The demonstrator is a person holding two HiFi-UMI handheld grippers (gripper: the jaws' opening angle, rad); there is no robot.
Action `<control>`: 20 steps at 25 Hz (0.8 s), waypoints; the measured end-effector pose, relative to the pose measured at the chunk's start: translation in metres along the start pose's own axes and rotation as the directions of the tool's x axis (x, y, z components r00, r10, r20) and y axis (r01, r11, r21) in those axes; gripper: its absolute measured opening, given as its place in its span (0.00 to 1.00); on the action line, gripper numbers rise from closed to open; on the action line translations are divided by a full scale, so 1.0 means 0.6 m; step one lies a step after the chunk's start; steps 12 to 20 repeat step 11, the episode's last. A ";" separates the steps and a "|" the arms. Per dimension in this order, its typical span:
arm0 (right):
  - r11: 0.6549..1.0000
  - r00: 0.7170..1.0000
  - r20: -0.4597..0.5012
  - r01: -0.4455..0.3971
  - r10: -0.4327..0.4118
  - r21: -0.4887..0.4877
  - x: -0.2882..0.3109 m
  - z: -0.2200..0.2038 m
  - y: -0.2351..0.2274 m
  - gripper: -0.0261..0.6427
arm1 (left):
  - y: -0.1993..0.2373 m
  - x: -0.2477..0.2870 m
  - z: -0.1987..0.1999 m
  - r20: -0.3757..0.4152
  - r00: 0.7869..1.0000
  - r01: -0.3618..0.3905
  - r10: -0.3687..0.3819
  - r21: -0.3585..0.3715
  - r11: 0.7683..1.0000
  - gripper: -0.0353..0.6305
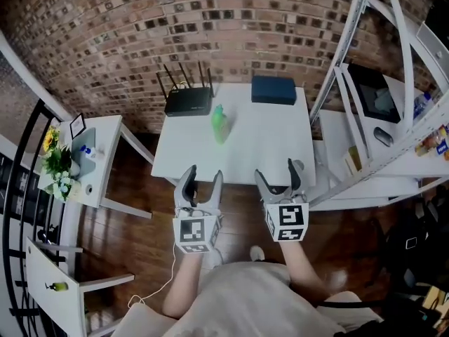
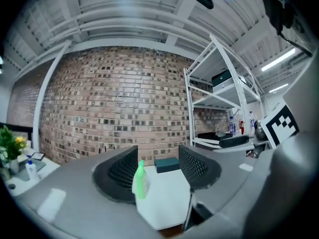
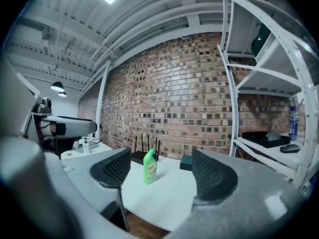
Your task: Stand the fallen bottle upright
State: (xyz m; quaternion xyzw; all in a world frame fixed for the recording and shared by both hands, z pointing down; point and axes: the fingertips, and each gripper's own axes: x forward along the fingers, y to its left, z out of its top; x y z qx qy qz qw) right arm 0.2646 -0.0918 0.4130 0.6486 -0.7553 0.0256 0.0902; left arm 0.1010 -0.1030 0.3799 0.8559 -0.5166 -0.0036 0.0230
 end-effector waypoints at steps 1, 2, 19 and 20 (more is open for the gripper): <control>1.000 1.000 0.009 0.005 -0.005 0.004 -0.002 0.005 0.003 0.58 | 0.010 -0.008 0.003 -0.001 1.000 -0.012 0.012 0.024 1.000 0.46; 1.000 1.000 0.018 0.005 -0.005 0.000 -0.003 0.013 0.009 0.58 | 0.021 -0.018 0.005 -0.001 1.000 -0.025 0.026 0.042 0.999 0.46; 0.997 0.996 0.055 -0.064 0.066 -0.033 0.003 0.044 0.106 0.58 | 0.095 -0.064 0.014 -0.008 0.998 -0.069 0.070 0.056 0.996 0.46; 0.997 0.996 0.055 -0.064 0.066 -0.033 0.003 0.044 0.106 0.58 | 0.095 -0.064 0.014 -0.008 0.998 -0.069 0.070 0.056 0.996 0.46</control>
